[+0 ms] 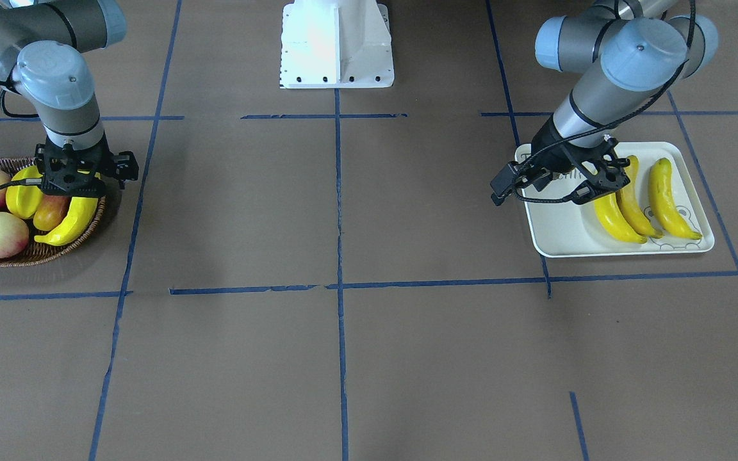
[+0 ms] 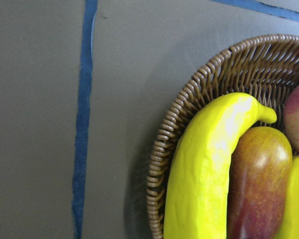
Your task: Transfer all bananas from basket to plate
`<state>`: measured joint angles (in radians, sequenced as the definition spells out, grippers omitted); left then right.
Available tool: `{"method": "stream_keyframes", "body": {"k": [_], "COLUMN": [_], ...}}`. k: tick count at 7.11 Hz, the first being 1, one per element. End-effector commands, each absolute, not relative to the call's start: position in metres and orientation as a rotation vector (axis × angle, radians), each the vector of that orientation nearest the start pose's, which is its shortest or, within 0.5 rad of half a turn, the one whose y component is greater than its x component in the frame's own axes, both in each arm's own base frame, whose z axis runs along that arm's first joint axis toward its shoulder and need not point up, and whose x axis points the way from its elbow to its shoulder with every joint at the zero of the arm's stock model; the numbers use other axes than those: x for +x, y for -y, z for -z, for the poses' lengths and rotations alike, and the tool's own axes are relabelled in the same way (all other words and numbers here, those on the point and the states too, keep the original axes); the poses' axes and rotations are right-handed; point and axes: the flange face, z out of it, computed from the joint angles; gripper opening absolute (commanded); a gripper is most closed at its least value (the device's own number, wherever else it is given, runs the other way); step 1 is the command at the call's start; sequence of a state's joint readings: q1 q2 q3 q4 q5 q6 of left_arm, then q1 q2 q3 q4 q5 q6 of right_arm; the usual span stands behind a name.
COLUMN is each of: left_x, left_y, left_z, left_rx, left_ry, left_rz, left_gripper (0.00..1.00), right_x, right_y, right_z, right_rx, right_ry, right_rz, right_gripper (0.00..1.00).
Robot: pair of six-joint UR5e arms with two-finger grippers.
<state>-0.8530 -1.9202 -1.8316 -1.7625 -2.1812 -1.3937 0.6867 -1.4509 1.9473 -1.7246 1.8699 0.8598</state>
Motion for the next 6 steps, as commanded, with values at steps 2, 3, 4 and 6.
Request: {"method": "stream_keyframes", "body": {"k": [2,3,4,6], "left_x": [0.334,0.334,0.334,0.334], "left_y": [0.4982,0.4982,0.4982,0.4982], "left_z": [-0.322,-0.322,-0.322,-0.322], "left_rx": [-0.12,-0.12,-0.12,-0.12], "left_ry": [-0.964,-0.964,-0.964,-0.964], "left_rz": [0.378,0.378,0.378,0.378], "left_gripper": [1.0,1.0,1.0,1.0], "right_x": [-0.3365,-0.3352,-0.3338,-0.333], "right_y": [0.4096,0.4085,0.4074,0.4069], "right_z": [-0.4576,-0.4605,-0.4637,-0.4631], "right_rx": [-0.016,-0.019,-0.023,-0.021], "right_ry": [0.441,0.438,0.433,0.434], "right_rz": [0.078,0.077,0.076,0.076], "right_gripper": [0.68,0.68,0.68,0.54]}}
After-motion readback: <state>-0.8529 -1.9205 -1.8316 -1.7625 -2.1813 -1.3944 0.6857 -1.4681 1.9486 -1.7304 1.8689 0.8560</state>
